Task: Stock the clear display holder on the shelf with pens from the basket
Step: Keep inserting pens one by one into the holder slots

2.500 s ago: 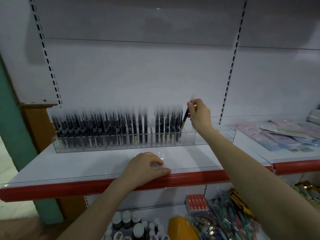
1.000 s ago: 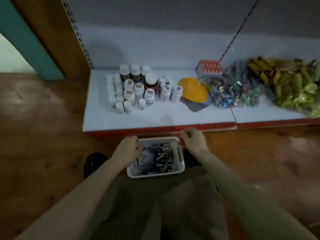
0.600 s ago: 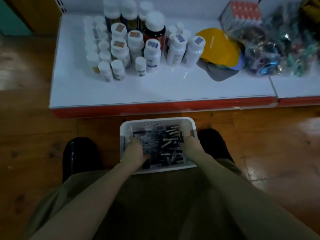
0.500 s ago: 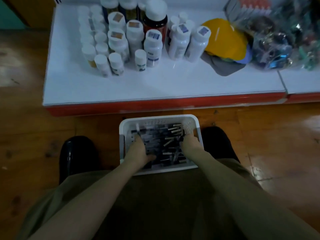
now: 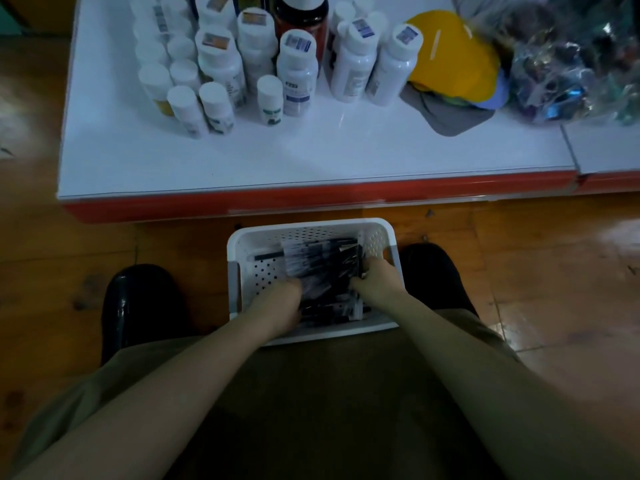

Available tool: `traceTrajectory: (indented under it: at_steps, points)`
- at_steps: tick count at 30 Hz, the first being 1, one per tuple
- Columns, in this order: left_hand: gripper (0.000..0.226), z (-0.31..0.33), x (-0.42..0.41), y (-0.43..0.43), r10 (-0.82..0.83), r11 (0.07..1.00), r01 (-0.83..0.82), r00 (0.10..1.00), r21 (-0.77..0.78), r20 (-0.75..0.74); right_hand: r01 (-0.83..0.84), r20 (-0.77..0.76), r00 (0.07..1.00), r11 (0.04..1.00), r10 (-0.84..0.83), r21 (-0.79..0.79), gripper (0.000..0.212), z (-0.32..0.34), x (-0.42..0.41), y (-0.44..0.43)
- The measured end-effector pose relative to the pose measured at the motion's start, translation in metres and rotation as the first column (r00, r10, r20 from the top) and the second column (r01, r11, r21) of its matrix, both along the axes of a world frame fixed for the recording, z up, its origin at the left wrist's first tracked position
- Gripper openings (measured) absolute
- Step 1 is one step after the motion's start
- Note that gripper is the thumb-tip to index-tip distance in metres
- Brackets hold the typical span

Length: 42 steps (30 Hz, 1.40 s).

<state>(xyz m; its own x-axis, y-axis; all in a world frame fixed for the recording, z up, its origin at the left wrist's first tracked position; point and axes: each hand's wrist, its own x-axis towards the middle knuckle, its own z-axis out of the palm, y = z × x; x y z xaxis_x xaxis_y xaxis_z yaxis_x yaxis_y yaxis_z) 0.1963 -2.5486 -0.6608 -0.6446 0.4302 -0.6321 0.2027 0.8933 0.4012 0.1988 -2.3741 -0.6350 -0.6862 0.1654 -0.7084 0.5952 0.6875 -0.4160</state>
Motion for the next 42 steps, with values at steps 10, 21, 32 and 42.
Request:
traceTrajectory:
  at_steps: [10, 21, 32, 42]
  points:
    - [0.029, 0.017, -0.003, 0.016, -0.036, 0.999, 0.037, 0.996, 0.014, -0.078, 0.08, -0.078, 0.993, 0.99, -0.089, -0.12, 0.011, 0.043, 0.013, 0.002]
    - [0.031, -0.016, -0.012, 0.047, -0.176, 0.969, 0.137, 0.967, -0.206, -0.183, 0.11, -0.03, 0.993, 0.985, -0.114, -0.13, 0.019, 0.03, 0.014, 0.013]
    - [0.022, 0.128, -0.029, 0.011, 0.149, 0.947, -0.202, 0.965, 0.249, 0.215, 0.258, -0.152, 0.932, 0.899, -0.328, -0.355, 0.016, 0.142, 0.005, 0.018]
    - [0.015, 0.365, -0.028, 0.026, 0.376, 0.648, -0.397, 0.909, 0.65, 0.18, 0.248, -0.273, 0.737, 0.623, -0.619, -0.742, 0.006, 0.349, -0.015, 0.02]
